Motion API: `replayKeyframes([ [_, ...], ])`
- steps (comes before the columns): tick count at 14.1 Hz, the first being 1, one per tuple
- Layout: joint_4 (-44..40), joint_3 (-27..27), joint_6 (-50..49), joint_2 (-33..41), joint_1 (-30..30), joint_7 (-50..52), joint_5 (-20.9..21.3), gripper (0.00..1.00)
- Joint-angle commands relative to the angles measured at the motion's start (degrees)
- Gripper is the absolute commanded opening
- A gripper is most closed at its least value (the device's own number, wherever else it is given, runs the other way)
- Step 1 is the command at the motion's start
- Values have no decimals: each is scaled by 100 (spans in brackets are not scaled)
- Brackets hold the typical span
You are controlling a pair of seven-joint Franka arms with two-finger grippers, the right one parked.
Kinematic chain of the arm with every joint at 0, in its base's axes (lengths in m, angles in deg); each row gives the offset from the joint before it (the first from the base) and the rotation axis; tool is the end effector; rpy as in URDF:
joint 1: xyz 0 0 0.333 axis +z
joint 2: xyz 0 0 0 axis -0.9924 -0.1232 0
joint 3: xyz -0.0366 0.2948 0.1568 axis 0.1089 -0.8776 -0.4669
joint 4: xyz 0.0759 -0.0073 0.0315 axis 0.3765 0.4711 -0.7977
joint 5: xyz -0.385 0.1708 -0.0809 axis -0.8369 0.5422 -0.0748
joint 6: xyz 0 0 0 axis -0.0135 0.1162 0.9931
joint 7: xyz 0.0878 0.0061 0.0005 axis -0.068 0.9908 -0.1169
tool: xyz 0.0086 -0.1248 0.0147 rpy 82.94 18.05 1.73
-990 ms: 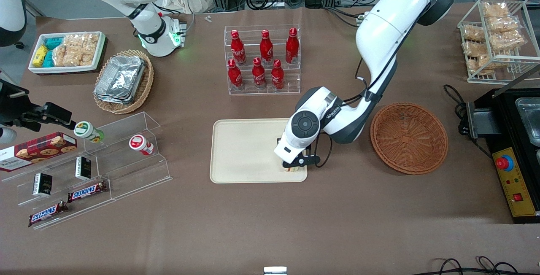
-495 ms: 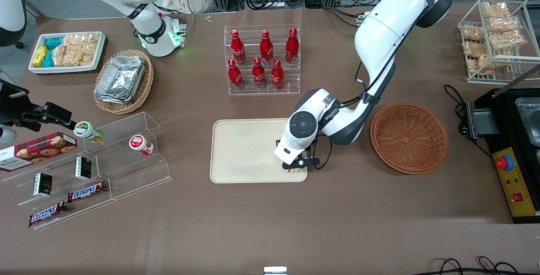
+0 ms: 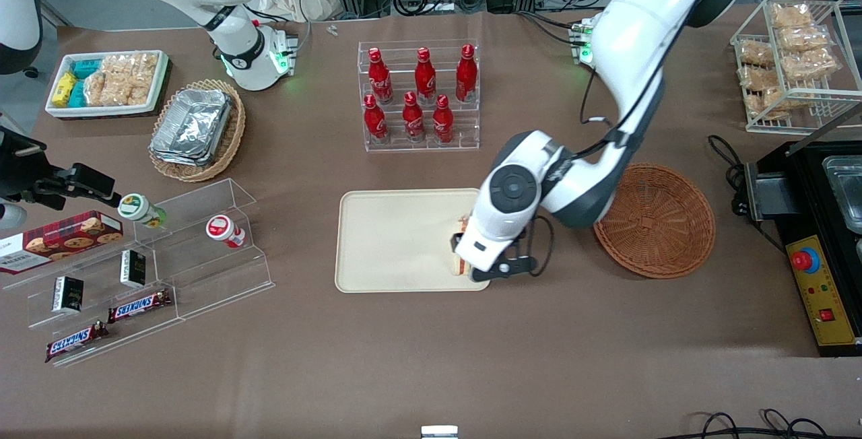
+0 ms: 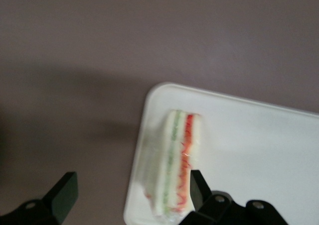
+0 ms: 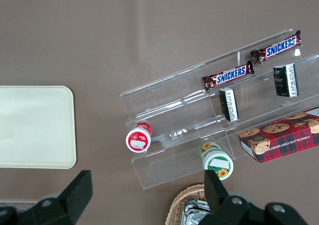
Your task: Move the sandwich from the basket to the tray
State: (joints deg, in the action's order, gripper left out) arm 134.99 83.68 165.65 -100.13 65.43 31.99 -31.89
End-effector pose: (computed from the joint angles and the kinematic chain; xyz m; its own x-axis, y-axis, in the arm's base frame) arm 0.6558 -0.4063 0.3334 0.9716 0.2338 -0.0350 0.2347 -0.9718 0.0224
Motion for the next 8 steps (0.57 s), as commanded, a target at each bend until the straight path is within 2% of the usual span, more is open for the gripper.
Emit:
replayKeyframes([
  [1,179,35,-689,806,439,-12,3,100],
  [3,188,44,-865,1158,720,-4,-49,100],
  [6,197,35,-1419,1606,1107,-47,-339,100],
  [8,197,53,-1630,1826,1606,-755,-488,100],
])
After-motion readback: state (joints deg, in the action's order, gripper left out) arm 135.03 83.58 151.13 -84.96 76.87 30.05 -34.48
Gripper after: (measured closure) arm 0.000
